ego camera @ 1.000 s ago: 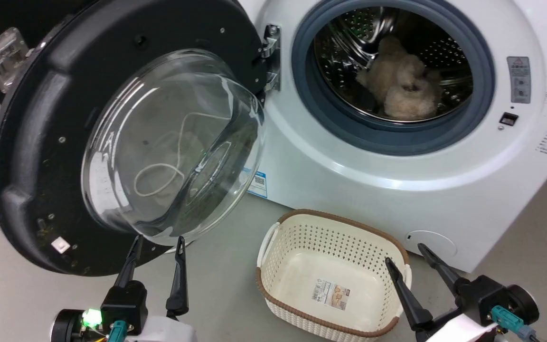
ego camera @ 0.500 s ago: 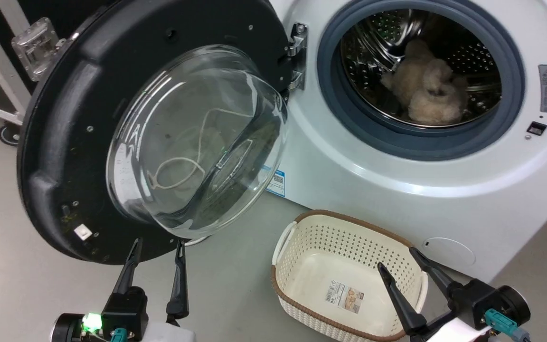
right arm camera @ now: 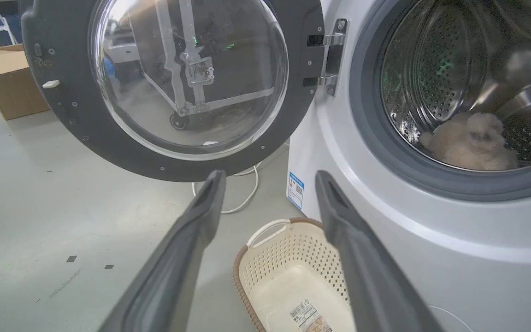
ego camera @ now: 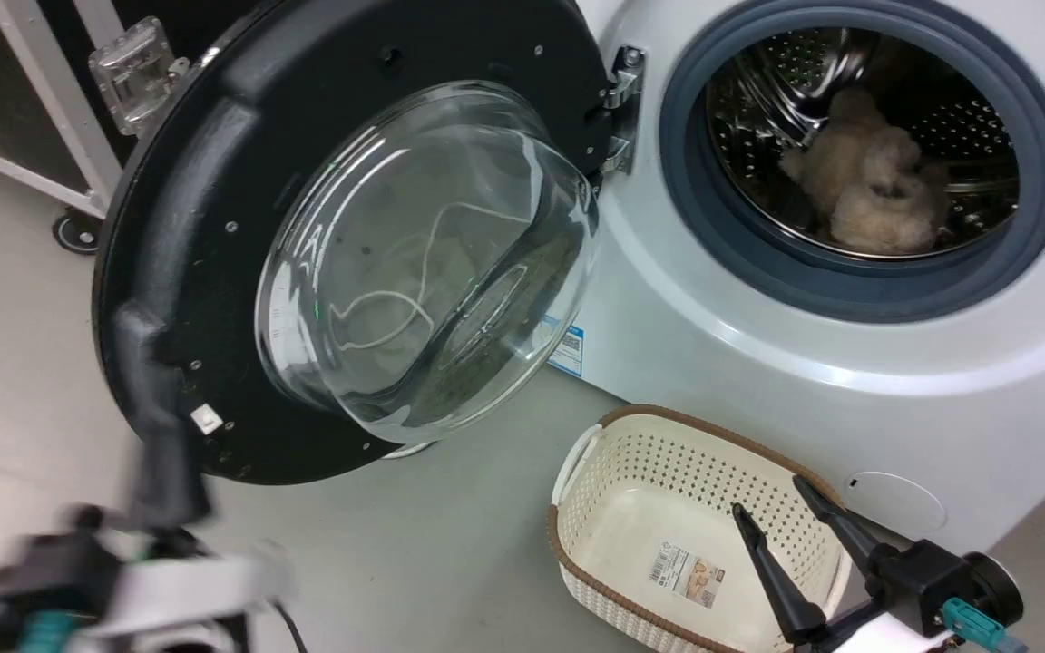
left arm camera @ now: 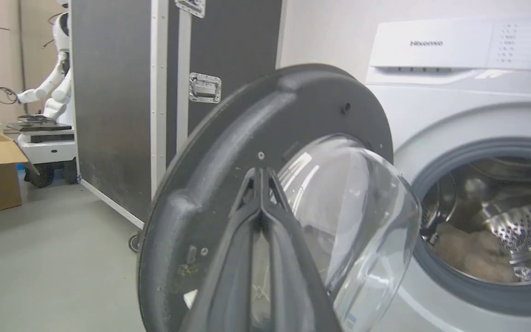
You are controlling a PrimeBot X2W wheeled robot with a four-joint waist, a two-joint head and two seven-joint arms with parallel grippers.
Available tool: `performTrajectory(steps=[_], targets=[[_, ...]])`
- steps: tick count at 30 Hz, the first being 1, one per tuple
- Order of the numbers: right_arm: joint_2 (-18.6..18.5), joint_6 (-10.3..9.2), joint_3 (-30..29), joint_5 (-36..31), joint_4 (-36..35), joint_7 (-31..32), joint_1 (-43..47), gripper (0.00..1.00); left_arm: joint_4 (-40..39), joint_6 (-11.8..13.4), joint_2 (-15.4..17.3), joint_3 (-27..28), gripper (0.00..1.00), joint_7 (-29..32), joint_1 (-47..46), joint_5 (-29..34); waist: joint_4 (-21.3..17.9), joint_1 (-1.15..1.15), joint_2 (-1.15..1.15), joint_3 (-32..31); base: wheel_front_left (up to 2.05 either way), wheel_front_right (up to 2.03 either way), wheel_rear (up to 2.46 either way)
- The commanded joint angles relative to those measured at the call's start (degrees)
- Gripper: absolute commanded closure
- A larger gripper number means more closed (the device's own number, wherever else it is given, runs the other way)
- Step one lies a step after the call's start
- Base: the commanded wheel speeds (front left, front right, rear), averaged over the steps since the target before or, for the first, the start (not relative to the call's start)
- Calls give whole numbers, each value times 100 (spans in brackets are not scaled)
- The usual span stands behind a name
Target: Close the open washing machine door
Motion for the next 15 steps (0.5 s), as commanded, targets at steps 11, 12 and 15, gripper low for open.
performTrajectory(steps=[11,12,15], targets=[[-143,4,-148,26,-80,-181,227,0,179,-516,320,1932,100,-91,-1348,-1545,31,0,0,206,0,0,0],[-165,4,-135,36,-82,-193,227,0,372,-540,395,2086,100,30,-1493,-1798,15,0,0,227,0,0,0],[-237,4,-92,73,-91,-229,212,0,947,-567,729,2459,100,566,-1904,-2425,-29,0,0,298,0,0,0]])
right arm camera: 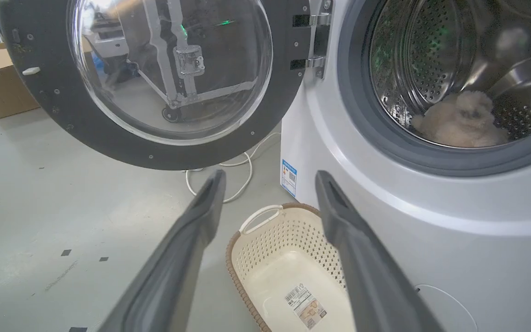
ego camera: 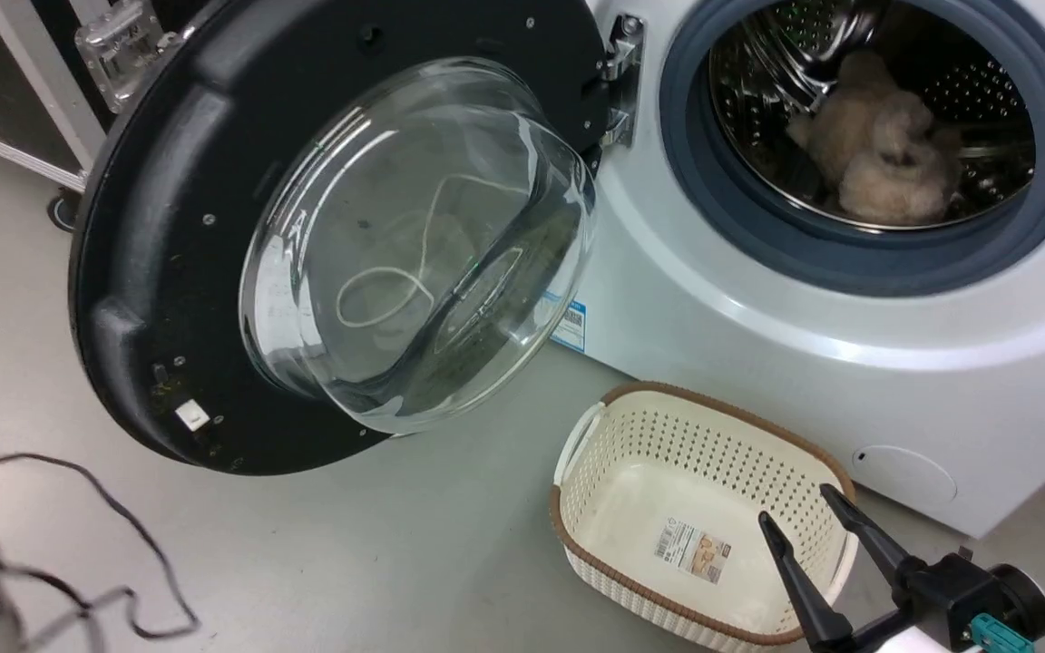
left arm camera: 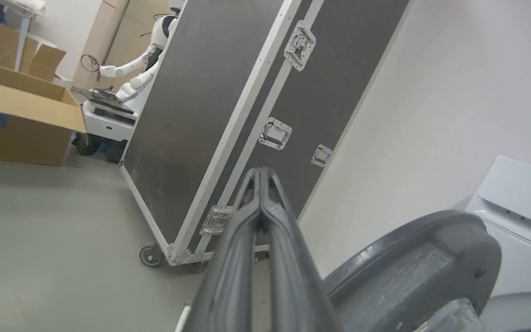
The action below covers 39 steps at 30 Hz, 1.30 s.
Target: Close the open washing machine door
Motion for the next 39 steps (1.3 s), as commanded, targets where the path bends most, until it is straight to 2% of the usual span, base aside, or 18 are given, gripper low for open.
performTrajectory(steps=[1,4,7,13,17,28,35,39], targets=[[-70,4,44,53,-18,-62,16,0,247,-15,142,215,100,254,-298,-390,-38,0,0,52,0,0,0],[-120,5,66,80,-21,-73,-17,0,906,-10,325,459,100,968,-699,-1123,-108,0,0,108,0,0,0],[-162,5,100,102,-26,-73,-62,0,1489,66,504,587,100,1595,-977,-1589,-191,0,0,159,0,0,0],[-297,5,166,121,-6,-73,-66,0,2305,485,351,894,100,2986,-1535,-2839,-294,0,0,236,0,0,0],[-367,5,185,149,1,-73,-84,0,2458,535,391,774,100,3816,-1502,-3181,-351,0,0,286,0,0,0],[-283,5,47,160,109,-73,-126,0,1754,263,174,710,100,4914,-633,-3737,-544,0,0,113,0,0,0],[-51,5,-345,42,242,-73,-73,0,706,41,-416,542,100,5448,460,-4090,-746,0,0,-197,0,0,0],[47,5,-585,-77,287,-73,-39,0,278,24,-661,244,100,5473,1033,-4248,-917,0,0,-318,0,0,0]])
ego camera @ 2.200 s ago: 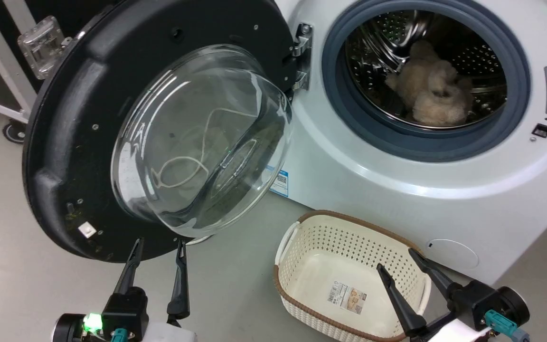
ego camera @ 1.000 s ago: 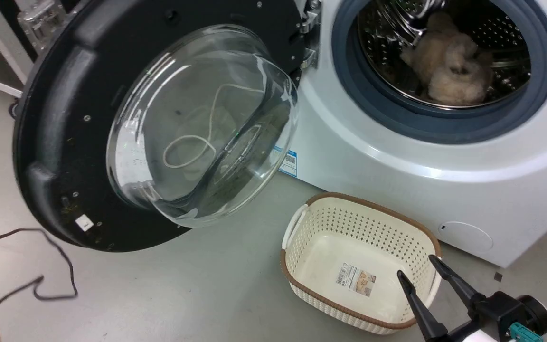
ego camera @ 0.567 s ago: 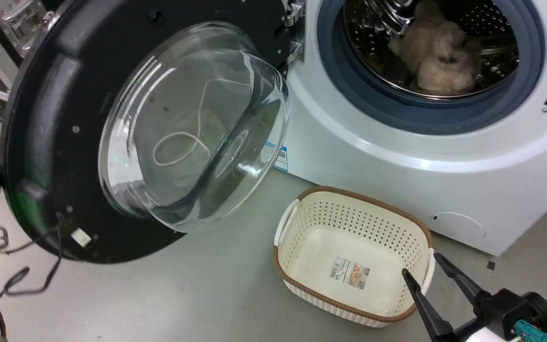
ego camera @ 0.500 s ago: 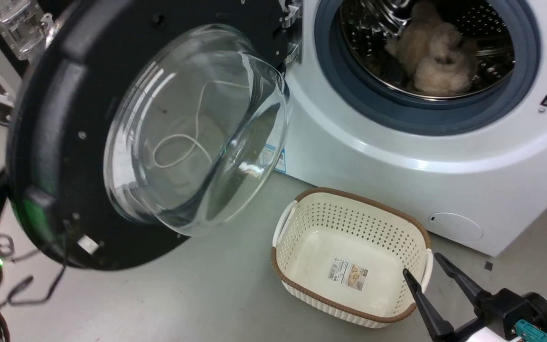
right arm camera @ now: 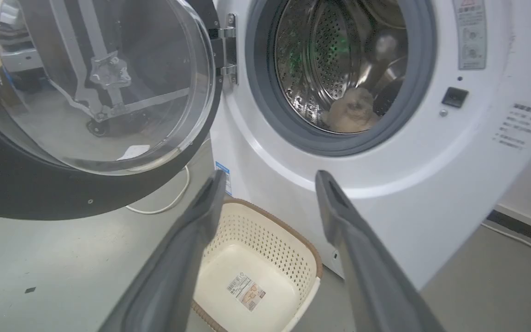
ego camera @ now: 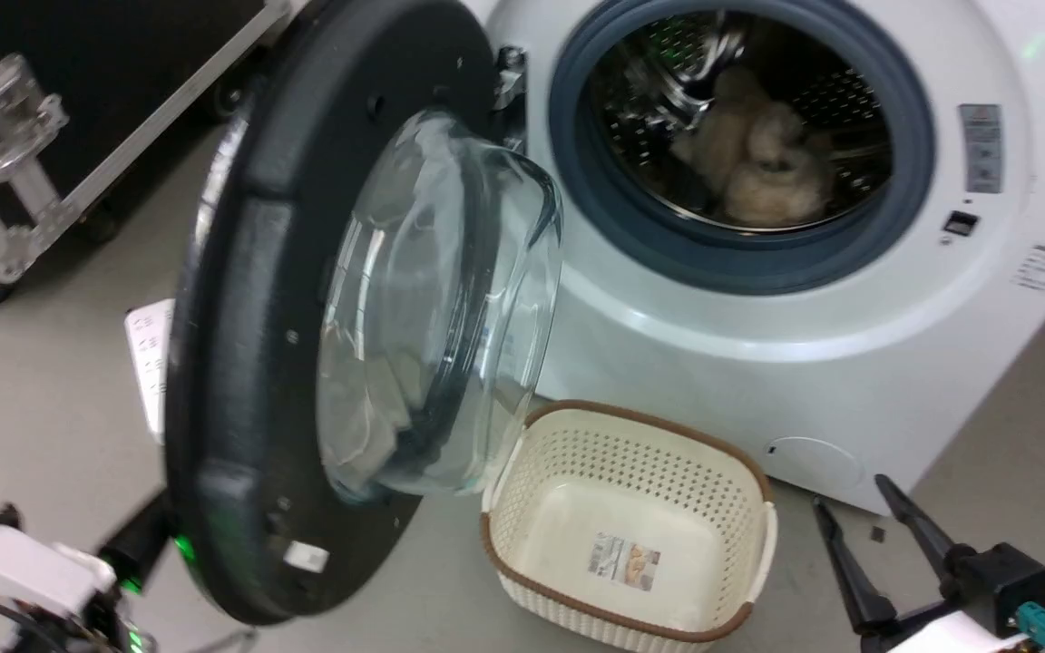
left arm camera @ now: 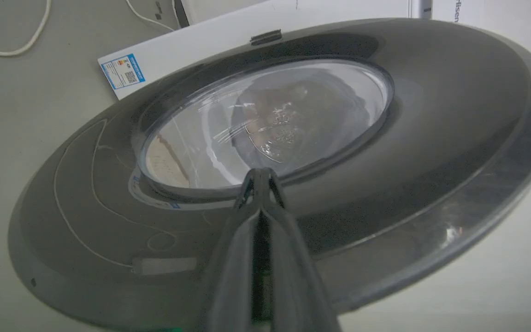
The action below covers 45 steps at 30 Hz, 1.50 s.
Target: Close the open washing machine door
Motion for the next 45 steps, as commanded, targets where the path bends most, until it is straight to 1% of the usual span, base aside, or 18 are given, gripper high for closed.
performTrajectory(steps=[1,3,5,6,8,9,10,11,12,13,14,15,21,26,30,35,40,45], targets=[[77,5,-134,-70,25,-26,34,0,-180,-25,-77,-236,100,-13,275,-108,-158,1,0,-100,0,0,0],[134,5,-236,-115,22,-23,49,0,-310,-20,-108,-513,100,-122,532,-263,-289,1,0,-125,0,0,0],[166,5,-273,-171,2,4,64,0,-383,18,-115,-947,100,-374,797,-599,-453,1,0,-132,0,0,0],[166,5,-273,-171,2,4,64,0,-383,18,-115,-947,100,-374,797,-599,-453,1,0,-132,0,0,0],[162,5,-273,-198,-29,40,71,0,-462,19,-117,-1418,100,-705,1042,-890,-650,1,0,-115,0,0,0],[143,5,-286,-211,-73,74,80,0,-519,-37,-118,-1840,100,-1088,1223,-1061,-857,1,0,-84,0,0,0],[143,5,-286,-211,-73,74,80,0,-519,-37,-118,-1840,100,-1088,1223,-1061,-857,1,0,-84,0,0,0],[130,5,-300,-208,-95,88,81,0,-514,-62,-118,-2029,100,-1303,1291,-1138,-968,1,0,-62,0,0,0],[104,5,-314,-196,-138,117,73,0,-477,-139,-119,-2412,100,-1686,1396,-1319,-1218,1,0,-4,0,0,0],[104,5,-314,-196,-138,117,73,0,-477,-139,-119,-2412,100,-1686,1396,-1319,-1218,1,0,-4,0,0,0],[91,5,-307,-189,-164,135,61,0,-449,-186,-119,-2585,100,-1887,1424,-1407,-1363,1,0,44,0,0,0],[30,5,-321,-150,-220,165,34,0,-313,-335,-119,-3088,100,-2465,1341,-1695,-1718,1,0,200,0,0,0],[-97,5,-256,-28,-287,168,-146,0,148,-623,-120,-3773,100,-3490,634,-2191,-2461,1,0,653,0,0,0],[-139,5,-215,92,-211,113,-350,0,618,-780,-120,-4167,100,-4188,-176,-2458,-3021,1,0,978,0,0,0],[-120,5,-136,168,-82,56,-499,0,1121,-816,-120,-4394,100,-4763,-926,-2539,-3395,1,0,1190,0,0,0],[-27,5,-68,277,118,3,-692,0,1864,-840,-120,-4498,100,-5264,-1865,-2685,-3791,1,0,1333,0,0,0],[17,5,26,303,263,-19,-796,0,2669,-886,-120,-4481,100,-5634,-2673,-2841,-3961,1,0,1366,0,0,0],[21,5,-40,292,249,-24,-768,0,3154,-936,-120,-4570,100,-5748,-2950,-2897,-3846,1,0,1258,0,0,0]])
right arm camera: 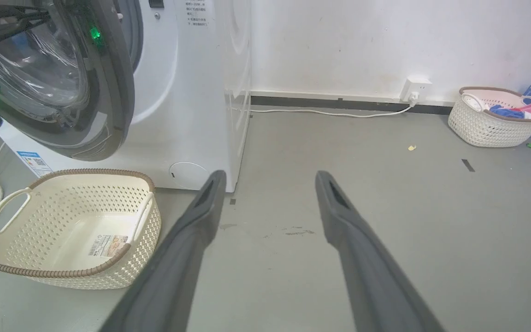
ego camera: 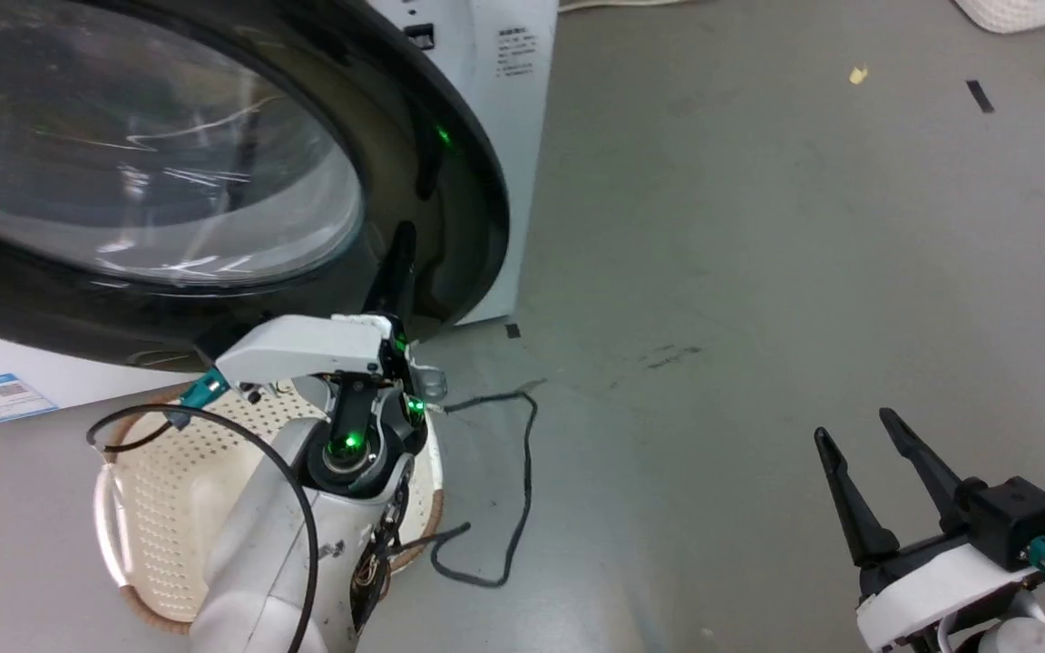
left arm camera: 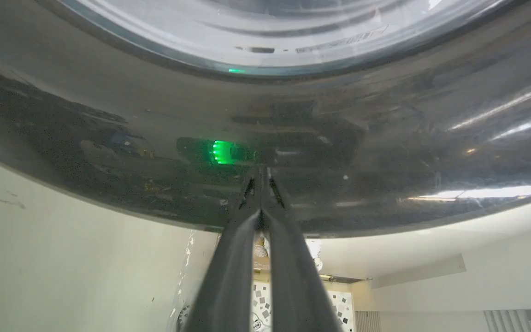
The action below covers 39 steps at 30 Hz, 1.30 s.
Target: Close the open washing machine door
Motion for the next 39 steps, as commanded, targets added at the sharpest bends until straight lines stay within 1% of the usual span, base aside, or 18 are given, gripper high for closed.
performTrajectory(steps=[1,2,3,4,5,8,12,15,17,22,25,27,28,32,33,34,35,39], targets=[[11,5,-20,6,-49,-25,-33,0,59,-47,15,-53,100,4,6,15,135,-1,-1,-99,0,0,0],[-2,5,-35,1,-73,-25,-2,0,34,-50,15,-86,100,7,56,67,205,-1,-1,-142,0,0,0],[-18,5,-52,-8,-95,-26,35,0,-13,-51,21,-115,71,-8,138,151,286,-1,-1,-193,0,0,0],[-32,5,-64,-16,-120,-26,72,0,-80,-52,39,-140,7,-32,246,245,367,-1,-1,-243,0,0,0],[-46,5,-87,-20,-151,-26,111,0,-173,-52,59,-170,0,-48,374,337,466,-1,-1,-297,0,0,0],[-76,5,-160,-29,-258,-26,246,0,-558,-53,209,-305,0,-114,861,691,782,-1,-1,-472,0,0,0],[-98,5,-227,-54,-392,-26,459,0,-1060,-54,619,-575,0,-336,1609,1491,1230,-1,-1,-724,0,0,0],[-97,5,-243,-82,-494,-26,614,0,-1294,-54,926,-579,0,-470,2099,2336,1562,-1,-1,-899,0,0,0],[-87,5,-264,-94,-562,-27,721,0,-1391,-54,1032,-310,0,-486,2397,3069,1788,-1,-1,-1019,0,0,0],[-47,5,-230,-132,-744,-27,902,0,-1947,36,754,798,0,-491,3160,5154,2209,-1,-1,-1206,0,0,0],[-35,5,-173,-148,-837,-27,954,0,-2375,165,620,1203,0,-491,3529,6530,2411,-1,-1,-1287,0,0,0],[-1,5,-133,-160,-897,-27,982,0,-2618,316,557,1334,0,-492,3727,7421,2525,-1,-1,-1314,0,0,0],[66,5,-59,-175,-961,-27,1039,0,-2904,550,486,1369,0,-492,3931,8538,2696,-1,-1,-1325,0,0,0],[99,5,56,-192,-960,-27,1082,0,-3185,794,467,1130,0,-492,4092,9630,2933,-1,-1,-1274,0,0,0],[83,5,97,-194,-954,-27,1070,29,-3237,848,459,1058,0,-492,4111,9810,2994,-1,-1,-1243,0,0,0],[63,5,134,-190,-963,-27,1041,67,-3274,896,447,985,0,-492,4127,9952,3054,-1,-1,-1206,0,0,0],[32,5,162,-183,-983,-27,1006,100,-3296,926,439,914,0,-492,4130,10059,3122,-1,-1,-1154,0,0,0],[-197,5,345,-114,-1045,-23,748,100,-3323,1012,350,728,0,-492,4082,10173,3362,-1,-1,-922,0,0,0]])
